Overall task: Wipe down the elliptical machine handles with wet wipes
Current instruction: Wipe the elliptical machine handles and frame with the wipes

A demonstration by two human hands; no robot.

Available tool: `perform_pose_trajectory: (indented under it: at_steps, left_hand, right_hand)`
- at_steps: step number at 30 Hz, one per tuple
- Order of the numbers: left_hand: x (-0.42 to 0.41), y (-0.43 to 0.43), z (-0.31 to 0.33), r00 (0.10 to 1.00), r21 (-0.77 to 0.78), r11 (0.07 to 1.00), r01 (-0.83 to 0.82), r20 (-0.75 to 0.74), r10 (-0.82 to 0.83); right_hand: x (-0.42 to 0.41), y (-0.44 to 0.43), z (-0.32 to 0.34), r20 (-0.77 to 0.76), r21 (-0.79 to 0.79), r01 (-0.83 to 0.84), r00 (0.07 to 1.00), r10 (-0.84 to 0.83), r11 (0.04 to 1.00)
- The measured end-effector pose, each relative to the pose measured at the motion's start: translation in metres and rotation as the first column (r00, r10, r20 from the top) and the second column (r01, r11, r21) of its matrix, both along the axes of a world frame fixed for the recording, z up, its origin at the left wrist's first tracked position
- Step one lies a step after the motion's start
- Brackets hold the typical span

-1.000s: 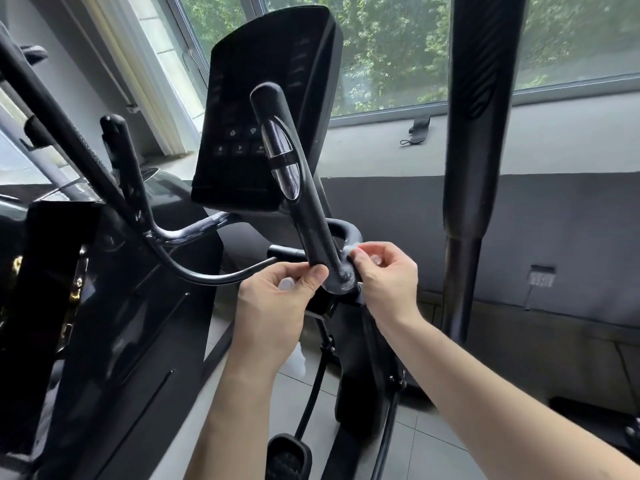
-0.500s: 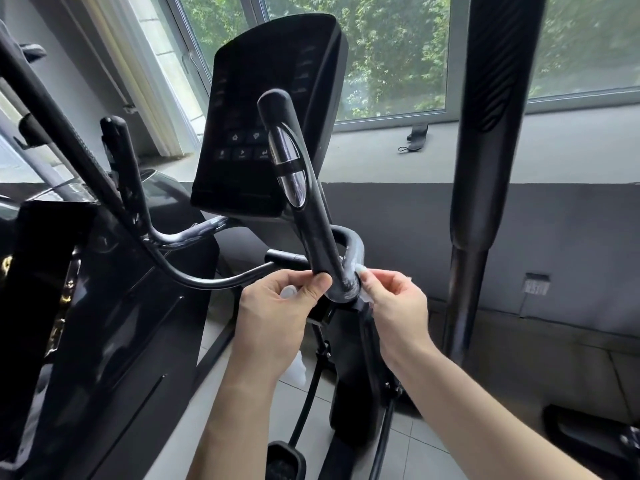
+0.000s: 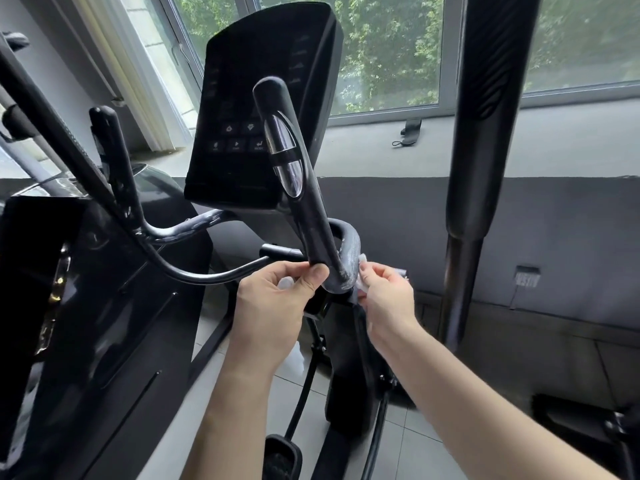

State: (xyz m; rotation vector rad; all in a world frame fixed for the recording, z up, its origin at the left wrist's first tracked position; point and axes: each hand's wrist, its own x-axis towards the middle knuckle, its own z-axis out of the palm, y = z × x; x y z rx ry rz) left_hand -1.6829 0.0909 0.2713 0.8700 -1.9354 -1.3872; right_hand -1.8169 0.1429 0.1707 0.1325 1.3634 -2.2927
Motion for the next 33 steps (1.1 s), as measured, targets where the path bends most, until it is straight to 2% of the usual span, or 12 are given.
perform_pose_trajectory:
  at_steps: [4, 6, 8, 11, 18, 21, 24, 30, 33]
  left_hand:
    - [0.0, -0.002, -0.003, 1.0, -0.011, 1.0, 0.003, -0.003, -0.003]
    - [0.001, -0.003, -0.004, 1.0, -0.012, 1.0, 0.006, -0.005, -0.006]
    - [0.002, -0.004, -0.004, 1.0, -0.002, 1.0, 0.004, 0.003, -0.004]
    - [0.01, -0.003, -0.005, 1.0, -0.007, 1.0, 0.013, 0.009, -0.013]
    - [0.041, -0.004, -0.016, 0.997, -0.031, 0.996, 0.078, 0.006, -0.078]
    - [0.046, 0.003, -0.023, 0.981, -0.059, 0.979, 0.195, 0.025, -0.194]
    - [0.048, 0.009, -0.026, 0.955, -0.091, 0.952, 0.293, -0.026, -0.297]
    - [0.048, 0.0, -0.03, 0.931, -0.088, 0.943, 0.321, -0.154, -0.331]
    - [0.042, -0.011, -0.031, 0.951, -0.098, 0.975, 0.2, -0.22, -0.217]
  right_hand:
    - [0.033, 0.022, 0.005, -0.018, 0.003, -0.06, 0.998, 0.06, 0.998]
    - [0.048, 0.035, 0.017, -0.039, -0.055, -0.113, 0.993, 0.111, 0.992]
    - [0.063, 0.049, 0.029, -0.102, -0.102, -0.201, 0.976, 0.191, 0.974]
    - [0.074, 0.065, 0.036, -0.207, -0.069, -0.289, 0.941, 0.269, 0.955]
    - [0.076, 0.076, 0.031, -0.297, 0.06, -0.197, 0.932, 0.205, 0.979]
    - [0.082, 0.074, 0.034, -0.324, 0.085, -0.204, 0.92, 0.221, 0.975]
    - [0.088, 0.071, 0.04, -0.367, 0.098, -0.248, 0.891, 0.267, 0.964]
    - [0.091, 0.07, 0.052, -0.392, 0.117, -0.318, 0.856, 0.338, 0.941]
    - [0.093, 0.068, 0.06, -0.485, 0.219, -0.157, 0.839, 0.247, 0.963]
